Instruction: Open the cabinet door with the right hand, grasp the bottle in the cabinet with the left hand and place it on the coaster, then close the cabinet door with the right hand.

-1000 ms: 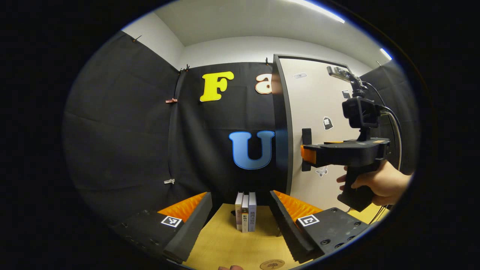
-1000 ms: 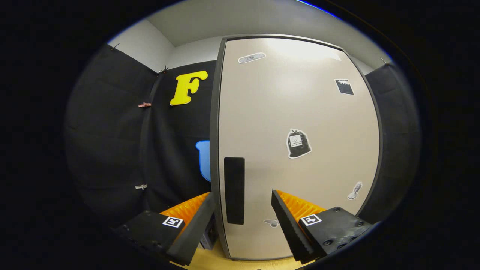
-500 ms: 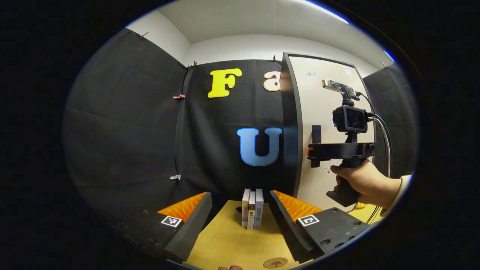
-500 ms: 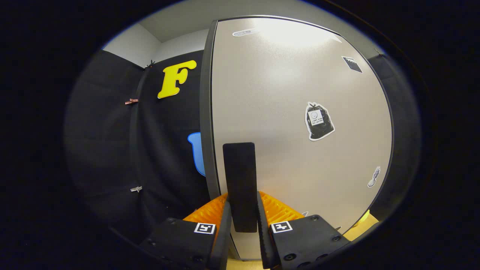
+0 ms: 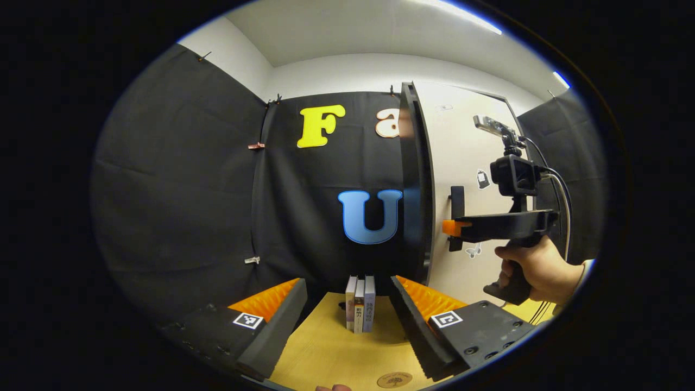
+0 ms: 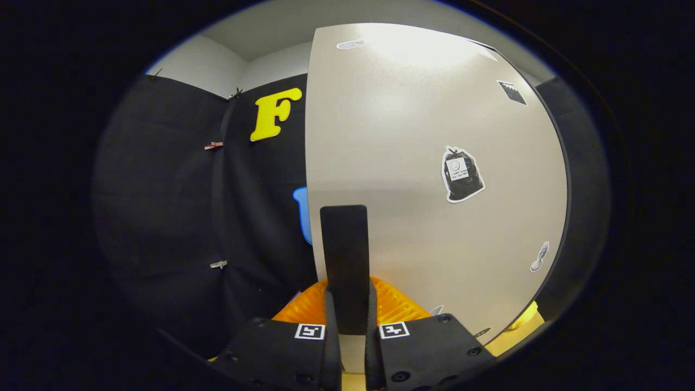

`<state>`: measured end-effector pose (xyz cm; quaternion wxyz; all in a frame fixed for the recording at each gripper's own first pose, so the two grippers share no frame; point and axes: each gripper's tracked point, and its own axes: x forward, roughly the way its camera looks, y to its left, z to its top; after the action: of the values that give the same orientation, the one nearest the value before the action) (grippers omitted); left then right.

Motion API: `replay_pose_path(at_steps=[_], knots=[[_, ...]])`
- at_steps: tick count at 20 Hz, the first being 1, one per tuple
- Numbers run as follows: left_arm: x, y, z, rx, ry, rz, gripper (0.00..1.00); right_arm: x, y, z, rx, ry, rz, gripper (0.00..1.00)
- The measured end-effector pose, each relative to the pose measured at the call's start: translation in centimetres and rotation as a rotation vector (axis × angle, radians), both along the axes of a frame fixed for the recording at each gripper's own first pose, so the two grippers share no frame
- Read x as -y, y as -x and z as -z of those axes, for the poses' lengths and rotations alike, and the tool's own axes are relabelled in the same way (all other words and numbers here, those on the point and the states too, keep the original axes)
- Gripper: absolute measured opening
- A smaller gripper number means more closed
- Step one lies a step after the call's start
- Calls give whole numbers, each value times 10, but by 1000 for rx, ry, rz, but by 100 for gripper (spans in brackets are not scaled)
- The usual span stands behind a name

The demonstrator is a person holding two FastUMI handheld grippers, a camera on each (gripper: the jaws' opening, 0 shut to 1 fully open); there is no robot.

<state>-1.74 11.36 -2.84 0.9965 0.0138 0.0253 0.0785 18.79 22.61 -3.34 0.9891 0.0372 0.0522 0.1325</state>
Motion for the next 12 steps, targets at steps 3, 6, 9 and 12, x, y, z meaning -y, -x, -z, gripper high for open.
replay_pose_path(at_steps=[3, 6, 9, 12], knots=[[9, 7, -2, 4, -4, 10, 96, 11, 25, -6, -1, -4, -39, 21], [20, 13, -4, 1, -5, 23, 96, 19, 50, -8, 2, 2, -73, 21], [31, 17, -5, -4, -10, 36, 96, 31, 74, -10, -2, -6, -92, 21], [42, 20, -6, -3, -8, 49, 96, 41, 89, -13, 1, -6, -100, 21]])
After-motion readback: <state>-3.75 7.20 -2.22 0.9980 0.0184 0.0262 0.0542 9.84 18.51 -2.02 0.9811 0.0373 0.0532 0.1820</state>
